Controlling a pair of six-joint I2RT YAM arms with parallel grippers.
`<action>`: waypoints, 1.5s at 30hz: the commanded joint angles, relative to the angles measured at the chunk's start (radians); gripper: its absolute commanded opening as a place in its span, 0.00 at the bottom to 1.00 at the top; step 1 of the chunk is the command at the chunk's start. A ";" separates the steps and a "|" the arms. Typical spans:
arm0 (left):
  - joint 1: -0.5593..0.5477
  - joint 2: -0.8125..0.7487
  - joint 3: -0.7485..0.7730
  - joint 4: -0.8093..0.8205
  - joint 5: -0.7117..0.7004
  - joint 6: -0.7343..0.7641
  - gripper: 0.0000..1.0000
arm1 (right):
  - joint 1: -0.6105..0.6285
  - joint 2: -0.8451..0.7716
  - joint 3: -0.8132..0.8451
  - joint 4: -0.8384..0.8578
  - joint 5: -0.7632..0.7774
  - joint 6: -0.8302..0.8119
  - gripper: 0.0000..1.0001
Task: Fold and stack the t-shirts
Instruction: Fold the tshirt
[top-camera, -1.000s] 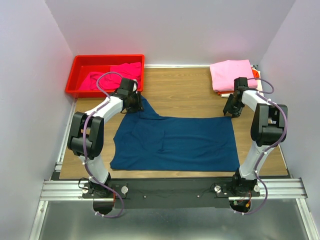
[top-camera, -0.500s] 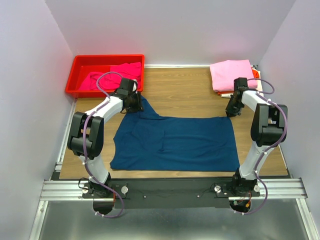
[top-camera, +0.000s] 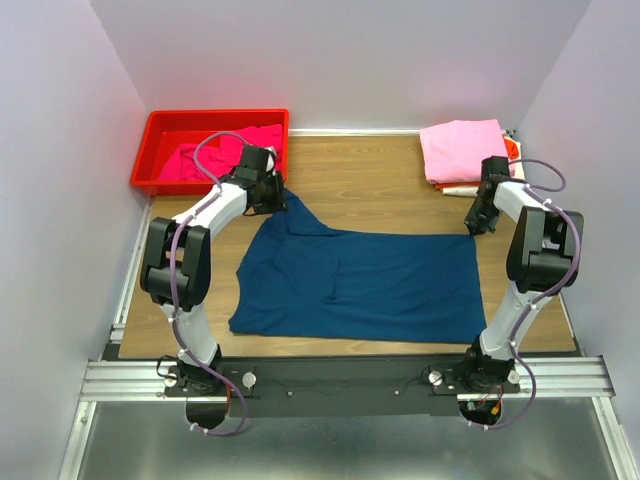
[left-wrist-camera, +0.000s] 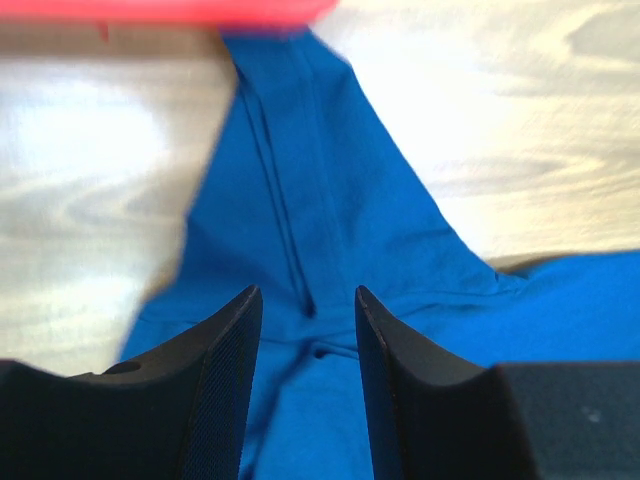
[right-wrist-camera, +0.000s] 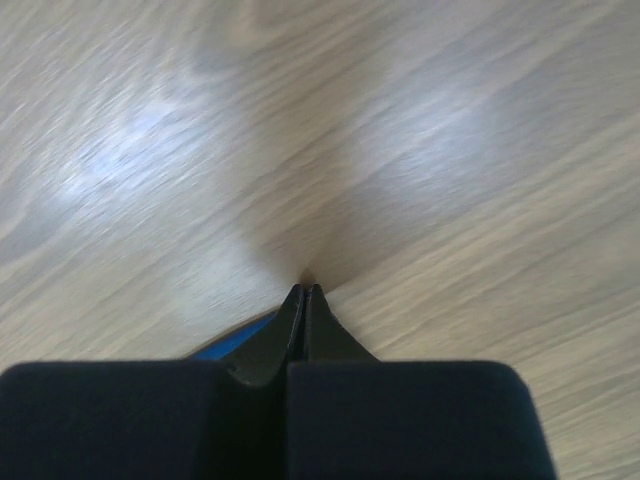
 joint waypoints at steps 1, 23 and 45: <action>0.005 0.048 0.063 0.006 0.021 0.023 0.50 | -0.040 0.011 0.014 -0.023 0.075 -0.010 0.00; -0.066 0.158 0.071 0.027 0.078 -0.020 0.48 | -0.047 0.060 0.070 -0.021 0.032 -0.012 0.00; -0.089 0.195 0.043 0.036 0.040 -0.039 0.38 | -0.047 0.051 0.050 -0.021 0.008 -0.009 0.00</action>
